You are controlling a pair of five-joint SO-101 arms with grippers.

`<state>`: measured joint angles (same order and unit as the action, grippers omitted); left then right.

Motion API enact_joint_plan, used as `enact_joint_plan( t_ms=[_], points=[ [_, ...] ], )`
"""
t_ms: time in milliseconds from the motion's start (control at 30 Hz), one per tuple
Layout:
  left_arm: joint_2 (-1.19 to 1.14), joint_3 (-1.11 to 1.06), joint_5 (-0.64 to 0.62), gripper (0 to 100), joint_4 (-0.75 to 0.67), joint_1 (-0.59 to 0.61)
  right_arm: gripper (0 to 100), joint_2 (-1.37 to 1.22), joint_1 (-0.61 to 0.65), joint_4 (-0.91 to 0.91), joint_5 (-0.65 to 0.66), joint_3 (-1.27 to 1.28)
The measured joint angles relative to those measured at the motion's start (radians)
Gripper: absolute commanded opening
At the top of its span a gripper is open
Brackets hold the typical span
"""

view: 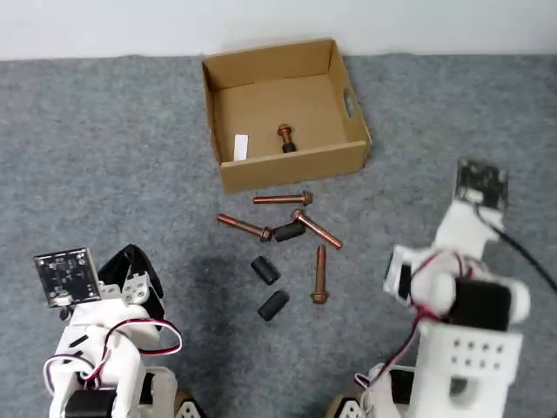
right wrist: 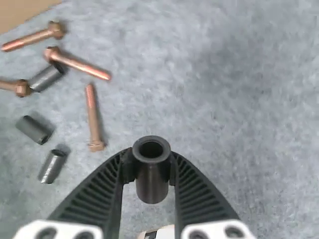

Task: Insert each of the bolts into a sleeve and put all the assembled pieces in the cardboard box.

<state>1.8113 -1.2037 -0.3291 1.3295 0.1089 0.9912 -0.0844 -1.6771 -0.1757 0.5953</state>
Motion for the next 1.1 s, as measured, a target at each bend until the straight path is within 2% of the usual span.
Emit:
enact_joint_plan(
  t_ms=[233, 500, 600, 733, 833, 967, 1100],
  points=[
    [0.0, 0.0, 0.0, 1, 0.0, 0.014, 0.8, 0.285, -0.012, 0.015, 0.0, 0.278],
    [-0.014, 0.044, 0.0, 1, 0.046, 0.183, 0.8, 0.539, -0.014, 0.037, 0.0, 0.333],
    [-0.107, 0.123, -0.015, 1, 0.086, 0.195, 0.8, 0.582, -0.012, 0.037, 0.0, 0.341],
    [-0.313, 0.287, -0.097, 1, 0.094, 0.196, 0.8, 0.66, -0.011, 0.052, 0.0, 0.377],
    [-0.502, 0.43, -0.107, 1, 0.101, 0.166, 0.8, 0.735, -0.011, 0.075, 0.0, 0.428],
    [-0.738, 0.592, -0.101, 1, 0.129, 0.06, 0.8, 0.816, -0.011, 0.092, 0.0, 0.456],
    [-0.914, 0.678, 0.029, 1, 0.132, -0.052, 0.8, 0.816, -0.011, 0.098, 0.0, 0.471]
  ],
)
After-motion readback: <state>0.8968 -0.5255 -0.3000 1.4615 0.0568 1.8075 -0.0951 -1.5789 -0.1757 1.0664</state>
